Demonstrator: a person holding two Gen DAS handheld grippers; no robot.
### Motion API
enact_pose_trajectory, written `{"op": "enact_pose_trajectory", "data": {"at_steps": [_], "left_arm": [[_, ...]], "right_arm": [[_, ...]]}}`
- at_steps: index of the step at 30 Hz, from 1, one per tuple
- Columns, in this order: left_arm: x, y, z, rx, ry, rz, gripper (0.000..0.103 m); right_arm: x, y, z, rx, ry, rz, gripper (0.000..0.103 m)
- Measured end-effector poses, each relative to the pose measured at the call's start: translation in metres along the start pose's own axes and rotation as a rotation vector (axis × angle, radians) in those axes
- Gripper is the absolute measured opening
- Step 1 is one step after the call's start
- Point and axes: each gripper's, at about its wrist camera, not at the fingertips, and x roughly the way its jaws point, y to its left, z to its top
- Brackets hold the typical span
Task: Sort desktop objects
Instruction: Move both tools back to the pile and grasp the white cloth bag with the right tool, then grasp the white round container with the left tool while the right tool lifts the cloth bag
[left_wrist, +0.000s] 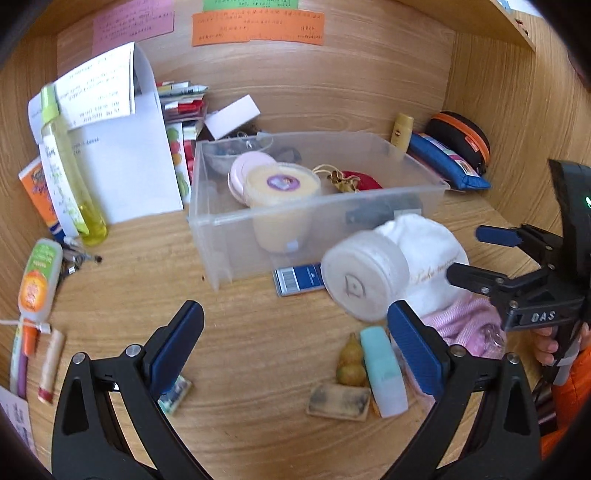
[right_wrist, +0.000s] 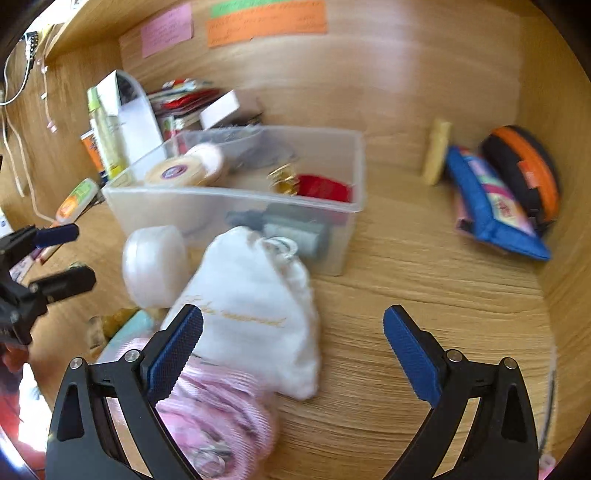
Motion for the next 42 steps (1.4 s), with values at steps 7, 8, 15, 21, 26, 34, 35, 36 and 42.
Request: {"op": "enact_pose_trajectory", "data": {"at_steps": [7,8,15,21,26,34,35,36,42], "left_arm": [[0.001,0.002,-0.010,-0.010,0.024,-0.008,0.101],[0.001,0.003,-0.011,-0.012,0.025,-0.008,0.101],[0.005,0.002,-0.006,-0.004,0.031,-0.046,0.101],[0.015,-0.015,0.011,0.074,0.047,-0.100,0.101],[0.035,-0.028,0.026,0.145,0.082,-0.096,0.101],[0.056,-0.040,0.038,0.220,0.079,-0.048,0.101],[0.058,-0.041,0.038,0.222,0.084,-0.050,0.101],[0.060,-0.042,0.039,0.224,0.086,-0.046,0.101],[0.063,-0.044,0.044,0.229,0.080,-0.033,0.084]], "right_arm": [[0.028,0.017,0.005,-0.028,0.122,0.089,0.098],[0.031,0.021,0.004,-0.039,0.137,0.096,0.098],[0.043,0.031,0.005,-0.086,0.157,0.083,0.098],[0.043,0.027,0.004,-0.085,0.149,0.069,0.075],[0.035,0.020,0.004,-0.069,0.126,0.099,0.058],[0.013,-0.007,0.004,0.031,0.081,0.138,0.051],[0.010,-0.011,0.004,0.043,0.071,0.138,0.051],[0.005,-0.016,0.005,0.056,0.060,0.140,0.051],[-0.016,-0.032,0.011,0.099,0.003,0.162,0.051]]}}
